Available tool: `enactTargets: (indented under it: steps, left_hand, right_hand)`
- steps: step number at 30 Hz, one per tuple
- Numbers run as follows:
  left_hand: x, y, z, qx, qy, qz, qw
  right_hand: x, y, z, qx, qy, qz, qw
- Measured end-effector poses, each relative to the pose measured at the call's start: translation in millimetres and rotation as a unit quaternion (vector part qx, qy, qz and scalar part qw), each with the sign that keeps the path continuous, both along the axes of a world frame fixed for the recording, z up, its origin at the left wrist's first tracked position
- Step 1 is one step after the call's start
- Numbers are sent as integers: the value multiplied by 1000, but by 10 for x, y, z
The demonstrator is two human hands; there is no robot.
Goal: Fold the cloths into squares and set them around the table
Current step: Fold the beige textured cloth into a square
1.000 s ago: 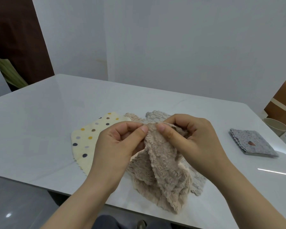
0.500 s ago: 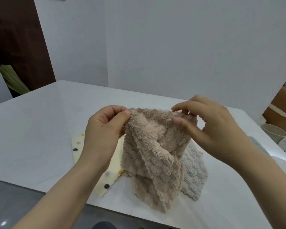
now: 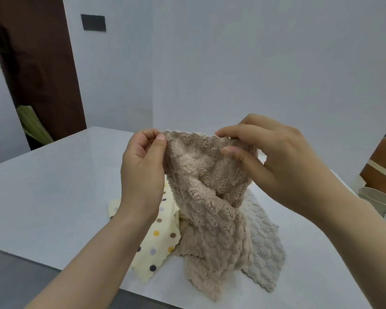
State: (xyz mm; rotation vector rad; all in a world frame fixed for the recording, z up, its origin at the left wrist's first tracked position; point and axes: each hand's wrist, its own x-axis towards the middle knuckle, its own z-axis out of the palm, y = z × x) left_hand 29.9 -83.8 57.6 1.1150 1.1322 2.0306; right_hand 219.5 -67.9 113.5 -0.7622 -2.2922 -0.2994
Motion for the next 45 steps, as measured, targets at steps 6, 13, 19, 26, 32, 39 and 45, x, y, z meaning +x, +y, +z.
enactTargets:
  steps: [6,13,19,26,32,39,45]
  left_hand:
    - [-96,-11,28,33,-7,52,998]
    - [-96,-21,-96,0,19,66,998]
    - [-65,-35,-154,-5,52,78,996]
    - [-129,182,-297,-83,200,71,974]
    - [17,211,-559,-103,161,21,981]
    - [228,147,-516,-82,116,-40,989]
    - [348,96,-434,-45,91,-69,992]
  right_hand:
    - [-65,-2,57,9,5,29,1000]
    - [-155,0,35,30,-10,23,999]
    - [-181,13,-28,-120,-71,-45,989]
    - [-151,157,-297,-260,25,-61,963]
    - [35,255,-614,-254,-56,-170,951]
    - [186,234,-641,-250,-54,-172,951]
    - [91,217,-666,-369,110,-16,923]
